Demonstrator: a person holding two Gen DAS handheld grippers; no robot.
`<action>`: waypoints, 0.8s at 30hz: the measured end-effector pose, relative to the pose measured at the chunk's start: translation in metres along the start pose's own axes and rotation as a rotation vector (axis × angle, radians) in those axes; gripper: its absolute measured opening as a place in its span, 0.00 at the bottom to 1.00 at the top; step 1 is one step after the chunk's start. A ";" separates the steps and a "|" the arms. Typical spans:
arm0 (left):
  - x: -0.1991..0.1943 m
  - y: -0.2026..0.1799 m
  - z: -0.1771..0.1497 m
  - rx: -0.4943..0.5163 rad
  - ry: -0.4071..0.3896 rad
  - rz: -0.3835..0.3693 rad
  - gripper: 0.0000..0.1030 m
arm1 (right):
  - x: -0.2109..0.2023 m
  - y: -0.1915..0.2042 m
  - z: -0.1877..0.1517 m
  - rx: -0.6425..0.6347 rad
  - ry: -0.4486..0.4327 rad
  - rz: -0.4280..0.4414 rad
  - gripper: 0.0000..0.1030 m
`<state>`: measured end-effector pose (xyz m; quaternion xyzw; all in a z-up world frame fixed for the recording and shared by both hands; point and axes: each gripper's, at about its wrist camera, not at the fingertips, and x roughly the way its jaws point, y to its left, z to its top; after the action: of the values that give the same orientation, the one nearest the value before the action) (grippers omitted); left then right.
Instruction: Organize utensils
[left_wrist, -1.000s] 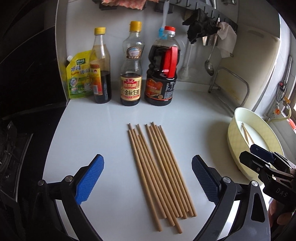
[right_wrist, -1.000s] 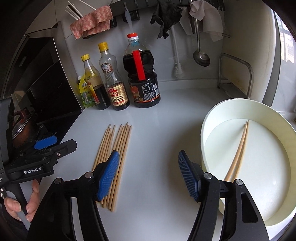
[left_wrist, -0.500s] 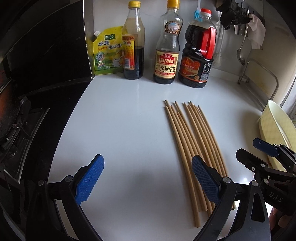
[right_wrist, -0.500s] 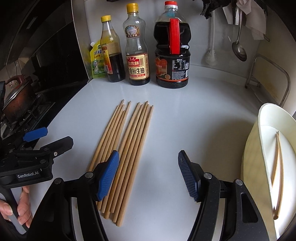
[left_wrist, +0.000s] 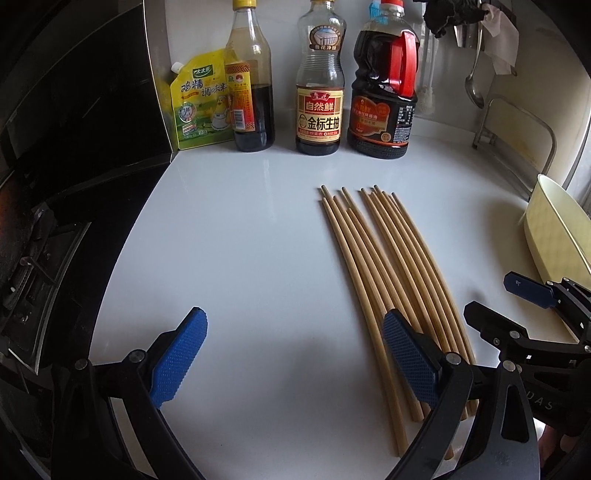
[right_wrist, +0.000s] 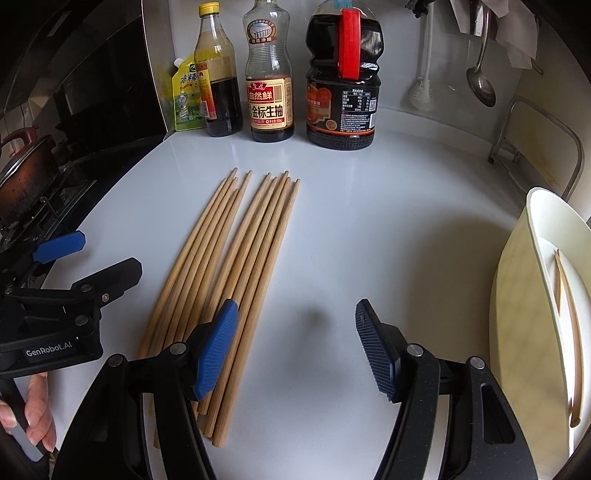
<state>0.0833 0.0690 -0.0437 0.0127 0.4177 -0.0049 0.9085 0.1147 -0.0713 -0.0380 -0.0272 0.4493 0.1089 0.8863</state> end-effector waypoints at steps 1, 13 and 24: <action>0.002 0.000 0.000 -0.001 0.005 0.000 0.92 | 0.001 0.001 0.001 -0.004 0.003 -0.004 0.62; 0.008 -0.004 -0.002 0.002 0.015 0.009 0.92 | 0.010 0.004 0.002 -0.020 0.031 -0.047 0.62; 0.010 0.001 -0.003 -0.014 0.026 0.010 0.92 | 0.015 0.007 0.000 -0.040 0.053 -0.076 0.61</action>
<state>0.0877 0.0705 -0.0533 0.0084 0.4295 0.0030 0.9030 0.1215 -0.0622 -0.0498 -0.0649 0.4691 0.0836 0.8768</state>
